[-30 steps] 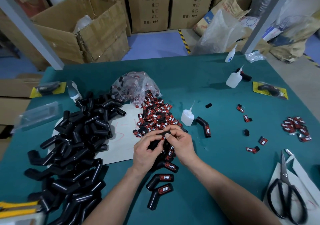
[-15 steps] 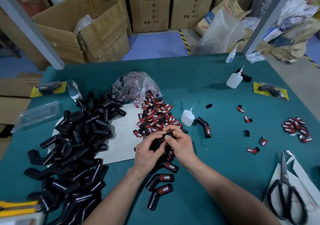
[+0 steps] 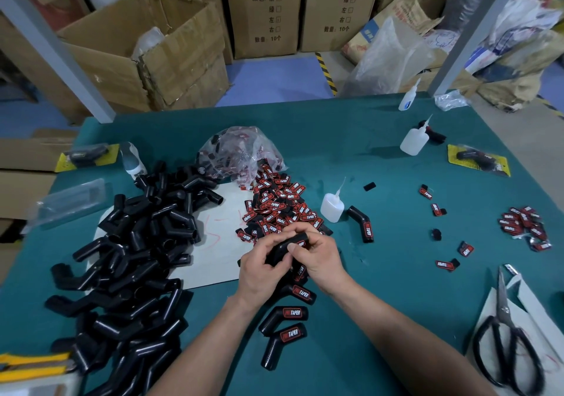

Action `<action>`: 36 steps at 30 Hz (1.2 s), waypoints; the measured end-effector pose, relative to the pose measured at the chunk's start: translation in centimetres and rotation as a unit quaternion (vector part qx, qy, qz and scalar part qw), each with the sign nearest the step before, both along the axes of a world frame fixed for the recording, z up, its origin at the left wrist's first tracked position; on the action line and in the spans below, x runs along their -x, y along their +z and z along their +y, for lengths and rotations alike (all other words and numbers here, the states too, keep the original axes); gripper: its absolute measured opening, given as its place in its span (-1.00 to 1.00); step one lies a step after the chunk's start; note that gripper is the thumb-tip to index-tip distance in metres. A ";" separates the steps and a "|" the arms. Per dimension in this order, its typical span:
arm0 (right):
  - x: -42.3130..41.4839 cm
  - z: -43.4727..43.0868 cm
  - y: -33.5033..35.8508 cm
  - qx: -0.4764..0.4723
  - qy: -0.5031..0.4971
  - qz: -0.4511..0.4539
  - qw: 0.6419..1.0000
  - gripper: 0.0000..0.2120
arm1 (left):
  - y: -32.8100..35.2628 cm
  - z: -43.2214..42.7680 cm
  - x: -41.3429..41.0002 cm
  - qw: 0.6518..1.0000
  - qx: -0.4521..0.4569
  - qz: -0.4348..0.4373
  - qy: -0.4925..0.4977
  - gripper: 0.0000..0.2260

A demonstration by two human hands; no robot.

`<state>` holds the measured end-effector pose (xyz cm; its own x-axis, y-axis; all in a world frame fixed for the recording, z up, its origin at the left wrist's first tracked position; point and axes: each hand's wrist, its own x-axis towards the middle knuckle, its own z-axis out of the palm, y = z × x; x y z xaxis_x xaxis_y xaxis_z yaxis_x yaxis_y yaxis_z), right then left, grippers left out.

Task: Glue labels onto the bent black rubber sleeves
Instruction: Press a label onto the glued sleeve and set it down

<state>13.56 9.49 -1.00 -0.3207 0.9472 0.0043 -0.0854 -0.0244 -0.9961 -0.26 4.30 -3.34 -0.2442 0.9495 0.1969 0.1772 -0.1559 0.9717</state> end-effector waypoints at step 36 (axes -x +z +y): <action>-0.4 0.9 0.1 0.004 -0.067 0.009 0.998 -0.81 | 1.4 0.5 0.2 0.998 -0.020 -0.061 0.024 -0.82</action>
<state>13.97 10.41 -0.91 -0.1908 0.9816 0.0013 -0.1067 -0.0194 -0.9941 -0.43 4.81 -1.96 -0.3129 0.9283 0.2009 0.0664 -0.1896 0.9796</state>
